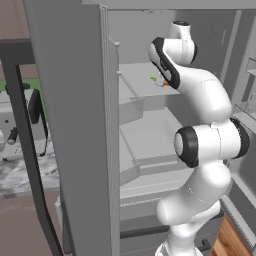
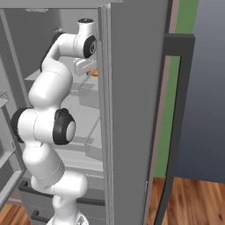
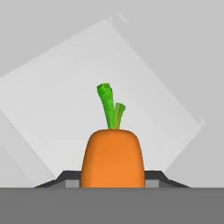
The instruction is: Place the cold items (carrot and tomato) from the fridge in one tupperware on the dining counter. Place the warm items (kebab skewer and hot dog) in the stove area in another tupperware.
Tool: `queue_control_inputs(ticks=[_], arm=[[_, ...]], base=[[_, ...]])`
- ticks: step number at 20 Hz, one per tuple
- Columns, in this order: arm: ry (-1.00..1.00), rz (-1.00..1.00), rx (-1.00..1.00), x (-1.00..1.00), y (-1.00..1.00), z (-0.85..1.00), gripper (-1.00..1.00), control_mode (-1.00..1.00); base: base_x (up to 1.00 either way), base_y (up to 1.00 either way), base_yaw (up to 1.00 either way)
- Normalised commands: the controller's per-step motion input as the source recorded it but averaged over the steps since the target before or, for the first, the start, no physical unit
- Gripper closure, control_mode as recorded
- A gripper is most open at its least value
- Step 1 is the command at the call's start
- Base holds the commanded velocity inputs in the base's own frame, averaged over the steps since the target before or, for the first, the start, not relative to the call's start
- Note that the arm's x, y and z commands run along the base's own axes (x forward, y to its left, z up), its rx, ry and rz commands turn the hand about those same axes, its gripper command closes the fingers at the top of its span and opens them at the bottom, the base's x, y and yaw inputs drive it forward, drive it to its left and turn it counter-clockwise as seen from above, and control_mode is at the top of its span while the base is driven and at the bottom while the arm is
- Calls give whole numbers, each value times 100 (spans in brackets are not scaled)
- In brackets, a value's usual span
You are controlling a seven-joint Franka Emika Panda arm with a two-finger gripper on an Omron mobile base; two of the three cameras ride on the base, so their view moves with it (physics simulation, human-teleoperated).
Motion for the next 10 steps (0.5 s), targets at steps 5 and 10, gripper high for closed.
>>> queue_control_inputs(ticks=[5, 10], arm=[[-8, 0, 2, -46, -5, -3, 100, -100], [-16, 0, 1, -69, 0, 0, 100, -100]], base=[[0, 0, 0], [0, 0, 0]])
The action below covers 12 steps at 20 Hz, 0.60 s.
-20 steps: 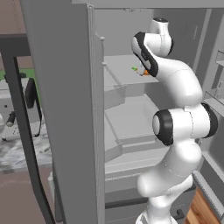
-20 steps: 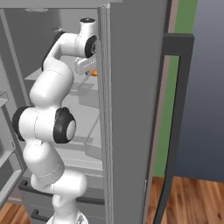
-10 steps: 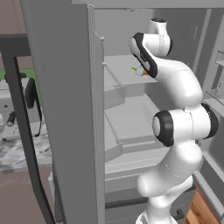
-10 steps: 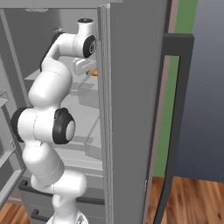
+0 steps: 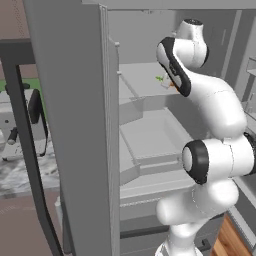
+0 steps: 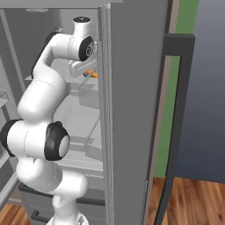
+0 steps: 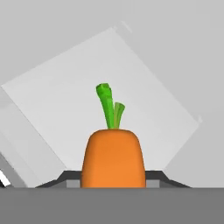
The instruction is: Place the cold items (carrot and tomato) from the fridge in one tupperware on the dining counter. Place the warm items (kebab skewer and hot dog) in the stove area in another tupperware.
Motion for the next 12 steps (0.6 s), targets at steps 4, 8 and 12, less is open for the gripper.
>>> queue_control_inputs(ticks=[4, 8, 12], arm=[[-13, -3, 2, -72, 0, 0, 100, -100], [-13, -12, 2, -82, 13, 3, 100, -100], [-8, -31, 8, -89, 19, 5, 100, -100]], base=[[0, 0, 0], [0, 0, 0], [0, 0, 0]])
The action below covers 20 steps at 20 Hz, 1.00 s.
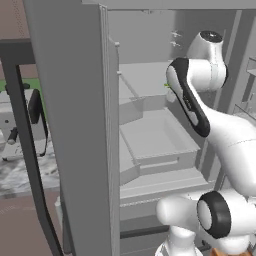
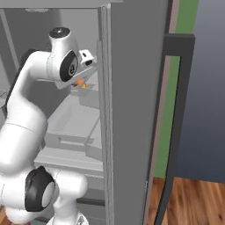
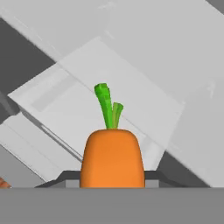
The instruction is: Place the cold items (carrot and tomato) from the fridge in one tupperware on the dining counter. Place the warm items (kebab skewer and hot dog) in the stove area in another tupperware.
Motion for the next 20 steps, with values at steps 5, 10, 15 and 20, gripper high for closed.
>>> queue_control_inputs(ticks=[5, 10, 15, 20], arm=[[-3, -31, 9, -93, 12, 7, 100, -100], [-1, -29, 13, -98, 3, 15, 100, -100], [-1, -25, 17, -99, 0, 26, 100, -100], [-4, -17, 12, -100, 0, 43, 100, -100]], base=[[0, 0, 0], [0, 0, 0], [0, 0, 0], [0, 0, 0]])
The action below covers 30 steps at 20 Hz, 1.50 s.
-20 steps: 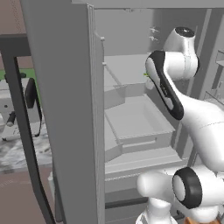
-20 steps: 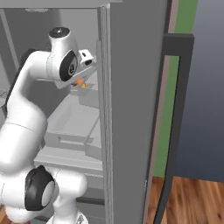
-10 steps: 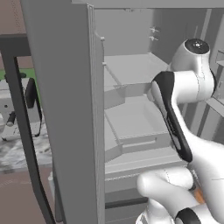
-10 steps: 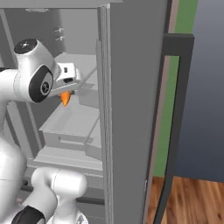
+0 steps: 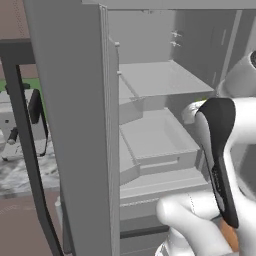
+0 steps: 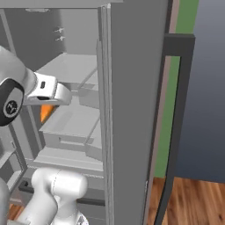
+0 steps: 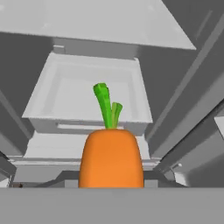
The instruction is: Place the cold items (carrot and tomato) from the fridge in one tupperware on the dining counter. Place the warm items (kebab skewer and hot dog) in the stove area in another tupperware.
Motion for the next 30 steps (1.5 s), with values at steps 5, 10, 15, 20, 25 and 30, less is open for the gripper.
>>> queue_control_inputs(ticks=[5, 10, 15, 20, 25, 30], arm=[[-6, -14, 3, -89, 0, 45, 100, -100], [-9, -6, 0, -45, 3, 28, 100, -100], [1, 0, -3, -5, 9, -3, 100, -100], [-2, 0, -5, -25, 7, -16, 100, 100], [0, 0, 0, 0, 0, 0, 100, 100], [0, 0, 0, 0, 0, 0, 100, 100]], base=[[0, 0, 0], [0, 0, 0], [0, 0, 0], [-32, 5, 0], [-96, 5, -11], [-93, 0, -27]])
